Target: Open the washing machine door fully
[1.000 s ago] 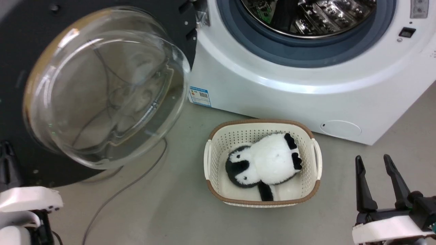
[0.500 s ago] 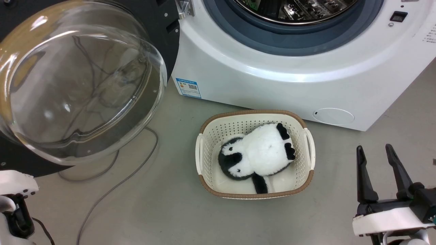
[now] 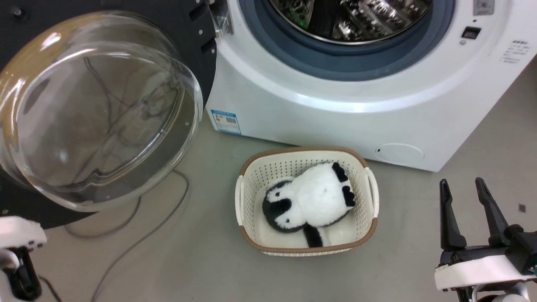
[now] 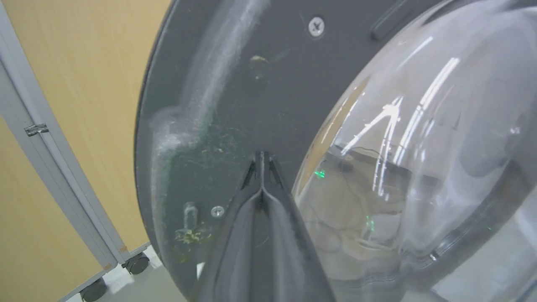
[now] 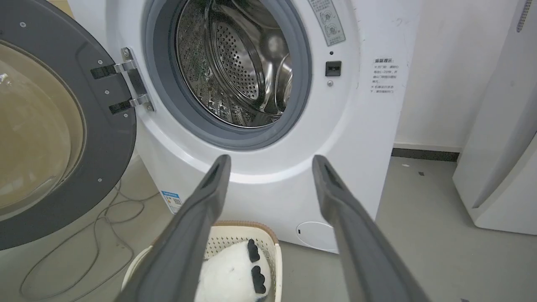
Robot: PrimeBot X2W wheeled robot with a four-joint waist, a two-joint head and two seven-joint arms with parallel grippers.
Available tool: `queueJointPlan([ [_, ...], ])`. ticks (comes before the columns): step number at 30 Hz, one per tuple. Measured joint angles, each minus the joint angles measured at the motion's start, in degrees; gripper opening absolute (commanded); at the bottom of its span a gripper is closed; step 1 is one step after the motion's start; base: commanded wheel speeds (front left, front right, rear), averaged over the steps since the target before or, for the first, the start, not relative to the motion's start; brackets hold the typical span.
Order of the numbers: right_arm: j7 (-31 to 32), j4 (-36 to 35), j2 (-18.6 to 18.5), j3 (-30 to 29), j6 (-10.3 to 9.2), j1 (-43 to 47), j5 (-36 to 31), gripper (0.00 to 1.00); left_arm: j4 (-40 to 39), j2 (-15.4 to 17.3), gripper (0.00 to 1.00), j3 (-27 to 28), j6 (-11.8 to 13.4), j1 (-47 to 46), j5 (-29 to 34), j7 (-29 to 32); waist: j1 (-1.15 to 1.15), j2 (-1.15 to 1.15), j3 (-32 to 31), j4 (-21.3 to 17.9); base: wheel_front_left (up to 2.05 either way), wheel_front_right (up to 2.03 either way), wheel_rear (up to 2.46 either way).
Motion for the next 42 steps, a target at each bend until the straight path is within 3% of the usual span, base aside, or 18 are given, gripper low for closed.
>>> queueJointPlan([
  [19,0.0,0.25,0.01,0.19,0.0,3.43,1.58,1.0,-17.41,-6.66,0.0,-6.34,-6.19,11.02,4.46,0.0,0.0,0.0,-7.59,-2.78,0.0,0.0,0.0],
  [20,0.0,0.25,0.01,0.18,0.0,3.57,1.58,1.0,-18.14,-7.0,0.04,-6.89,-6.32,11.61,4.46,0.0,0.0,0.0,-7.9,-3.17,0.0,0.0,0.0],
  [22,0.0,0.23,0.01,0.29,0.0,3.64,1.58,1.0,-19.12,-7.56,1.0,-7.94,-6.76,12.71,4.44,0.0,-0.01,0.0,-8.46,-4.03,0.0,0.0,0.0],
  [42,0.0,-1.77,0.01,2.0,0.0,5.65,-0.49,1.0,-20.93,-9.64,1.0,-15.55,-8.71,18.31,2.32,0.0,-0.01,0.0,-10.9,-14.21,0.0,0.0,0.0],
])
